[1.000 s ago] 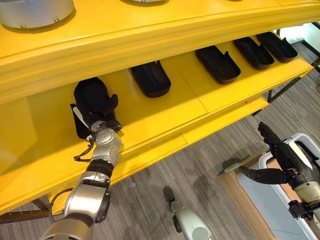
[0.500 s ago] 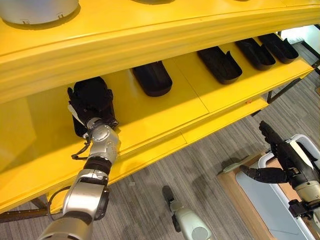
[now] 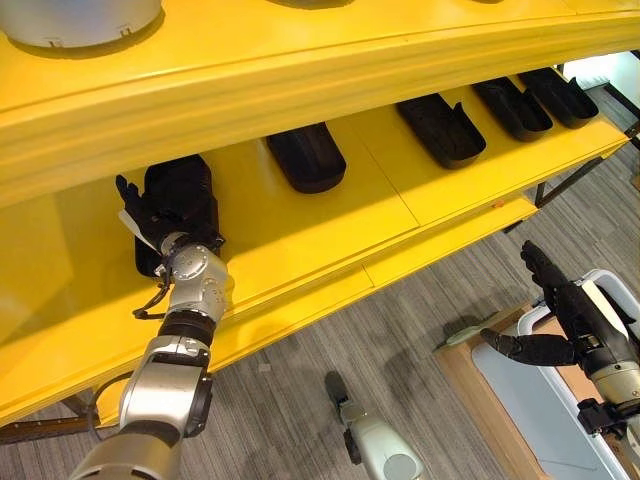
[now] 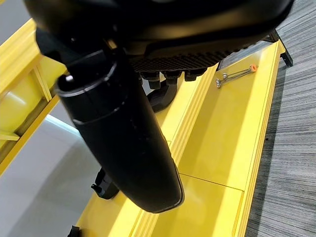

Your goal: Move parts from the plastic box to the shelf.

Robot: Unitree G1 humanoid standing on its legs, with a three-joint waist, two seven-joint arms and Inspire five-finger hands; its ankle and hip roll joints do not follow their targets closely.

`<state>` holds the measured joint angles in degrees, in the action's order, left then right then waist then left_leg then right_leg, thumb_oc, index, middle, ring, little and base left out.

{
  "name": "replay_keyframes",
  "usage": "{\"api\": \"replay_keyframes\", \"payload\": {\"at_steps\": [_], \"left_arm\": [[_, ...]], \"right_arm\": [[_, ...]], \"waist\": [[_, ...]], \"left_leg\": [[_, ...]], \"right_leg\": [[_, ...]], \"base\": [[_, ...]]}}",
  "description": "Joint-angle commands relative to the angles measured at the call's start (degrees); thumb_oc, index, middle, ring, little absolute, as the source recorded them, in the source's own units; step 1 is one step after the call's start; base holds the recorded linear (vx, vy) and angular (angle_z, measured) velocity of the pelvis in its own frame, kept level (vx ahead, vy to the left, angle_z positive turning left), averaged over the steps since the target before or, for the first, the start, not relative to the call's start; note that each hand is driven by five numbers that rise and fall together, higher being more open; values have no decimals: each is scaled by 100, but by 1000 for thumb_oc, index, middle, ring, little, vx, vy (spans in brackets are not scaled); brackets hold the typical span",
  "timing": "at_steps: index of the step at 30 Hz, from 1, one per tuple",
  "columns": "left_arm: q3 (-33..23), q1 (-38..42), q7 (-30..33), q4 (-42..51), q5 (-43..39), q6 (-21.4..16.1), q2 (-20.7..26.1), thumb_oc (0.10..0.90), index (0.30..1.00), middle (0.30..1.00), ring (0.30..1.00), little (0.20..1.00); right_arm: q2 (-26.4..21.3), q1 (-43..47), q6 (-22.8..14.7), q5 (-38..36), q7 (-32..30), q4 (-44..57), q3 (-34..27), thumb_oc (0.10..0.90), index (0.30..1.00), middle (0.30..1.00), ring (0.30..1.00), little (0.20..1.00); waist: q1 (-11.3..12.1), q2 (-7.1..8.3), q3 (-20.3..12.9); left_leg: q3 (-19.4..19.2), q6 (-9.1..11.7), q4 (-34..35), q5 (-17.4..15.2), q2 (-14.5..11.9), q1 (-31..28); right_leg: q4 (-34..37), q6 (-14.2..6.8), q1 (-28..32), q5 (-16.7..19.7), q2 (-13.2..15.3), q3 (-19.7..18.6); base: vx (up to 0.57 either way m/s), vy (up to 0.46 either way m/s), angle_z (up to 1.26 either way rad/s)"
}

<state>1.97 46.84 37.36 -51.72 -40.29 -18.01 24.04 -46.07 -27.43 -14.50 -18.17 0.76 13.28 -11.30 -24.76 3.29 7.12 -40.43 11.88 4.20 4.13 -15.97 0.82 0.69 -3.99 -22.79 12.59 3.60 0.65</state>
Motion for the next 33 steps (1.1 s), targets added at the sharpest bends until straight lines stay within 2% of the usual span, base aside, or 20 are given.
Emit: {"api": "replay_keyframes", "payload": {"at_steps": [1,16,23,27,28,31,33], "left_arm": [[-106,892,41,421,73,-714,621,900,1000,1000,1000,1000],[-334,780,-20,442,-291,-831,586,900,1000,1000,1000,1000],[170,586,-123,1132,428,-754,633,900,1000,1000,1000,1000],[536,108,-337,2210,1103,-696,594,900,1000,1000,1000,1000],[644,-31,-460,2586,1392,-659,651,900,1000,1000,1000,1000],[661,-192,-525,2839,1616,-615,711,900,1000,1000,1000,1000],[767,-347,-686,3149,2130,-532,1012,900,1000,1000,1000,1000]], "right_arm": [[-470,10,-456,-210,-303,472,-462,900,1000,1000,1000,1000],[-555,-43,-450,-230,-307,455,-462,900,1000,1000,1000,1000],[-543,-19,-461,-233,-259,486,-481,900,1000,1000,1000,1000],[-446,94,-446,-188,-202,421,-510,900,1000,1000,1000,1000],[-413,118,-440,-205,-176,397,-575,900,1000,1000,1000,1000],[-356,146,-438,-209,-144,359,-589,900,1000,1000,1000,1000],[-323,165,-460,-239,-41,311,-681,900,1000,1000,1000,1000]], "waist": [[30,38,-80],[32,113,-69],[63,95,-37],[137,65,3],[165,37,15],[194,26,28],[232,-20,34]], "left_leg": [[275,312,0,1003,-888,-96],[292,312,-19,1029,-929,-59],[339,312,-31,1006,-924,-57],[380,312,-33,988,-929,-86],[396,312,-32,982,-921,-90],[417,312,-24,981,-913,-97],[432,312,-8,976,-889,-116]], "right_leg": [[-593,-620,-251,-215,348,-458],[-599,-590,-304,-209,292,-479],[-617,-574,-264,-230,297,-443],[-612,-561,-163,-253,325,-411],[-612,-559,-135,-260,338,-398],[-599,-554,-109,-263,344,-396],[-578,-554,-61,-266,358,-392]], "base": [[0,0,0],[0,0,0],[0,0,0],[1,8,1],[1,26,5],[5,17,4],[5,16,0]]}}
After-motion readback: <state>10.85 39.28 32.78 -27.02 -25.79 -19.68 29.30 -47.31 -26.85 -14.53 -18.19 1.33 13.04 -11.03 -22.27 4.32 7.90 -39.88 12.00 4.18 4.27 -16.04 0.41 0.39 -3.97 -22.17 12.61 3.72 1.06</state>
